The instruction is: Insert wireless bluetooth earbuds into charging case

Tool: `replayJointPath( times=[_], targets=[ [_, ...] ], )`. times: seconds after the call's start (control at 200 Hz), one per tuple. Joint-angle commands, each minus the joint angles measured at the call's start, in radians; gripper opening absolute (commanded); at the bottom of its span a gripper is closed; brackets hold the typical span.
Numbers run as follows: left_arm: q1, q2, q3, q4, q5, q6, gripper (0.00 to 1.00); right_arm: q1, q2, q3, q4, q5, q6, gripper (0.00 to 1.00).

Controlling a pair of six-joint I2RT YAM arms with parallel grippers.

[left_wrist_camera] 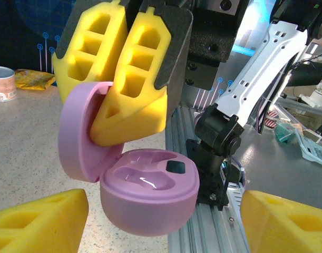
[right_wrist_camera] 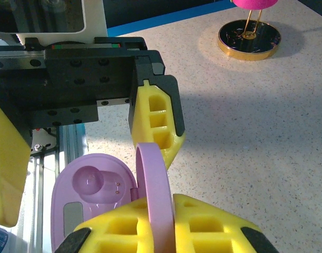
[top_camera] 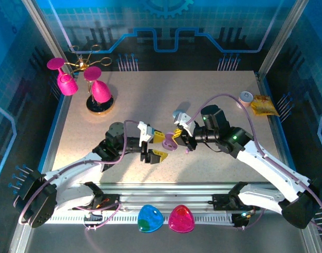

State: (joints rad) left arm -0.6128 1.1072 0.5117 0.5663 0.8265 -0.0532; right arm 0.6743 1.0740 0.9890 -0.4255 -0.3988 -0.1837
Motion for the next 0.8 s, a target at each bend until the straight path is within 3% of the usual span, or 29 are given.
replayJointPath(
  times=[0.0,0.405,0.795],
  targets=[
    [-0.002,-0.001,-0.016,0.035,0.004,-0.001,0.76,0.012,0.004,0.019,0.023,-0.032,-0.008,0.06],
    [-0.003,-0.01,-0.019,0.029,-0.003,0.008,0.81,0.025,0.018,0.027,-0.001,-0.058,-0.02,0.06],
    [-0.004,-0.007,-0.018,0.029,0.017,0.001,0.52,0.027,0.023,0.029,-0.002,-0.051,-0.022,0.06]
  ],
)
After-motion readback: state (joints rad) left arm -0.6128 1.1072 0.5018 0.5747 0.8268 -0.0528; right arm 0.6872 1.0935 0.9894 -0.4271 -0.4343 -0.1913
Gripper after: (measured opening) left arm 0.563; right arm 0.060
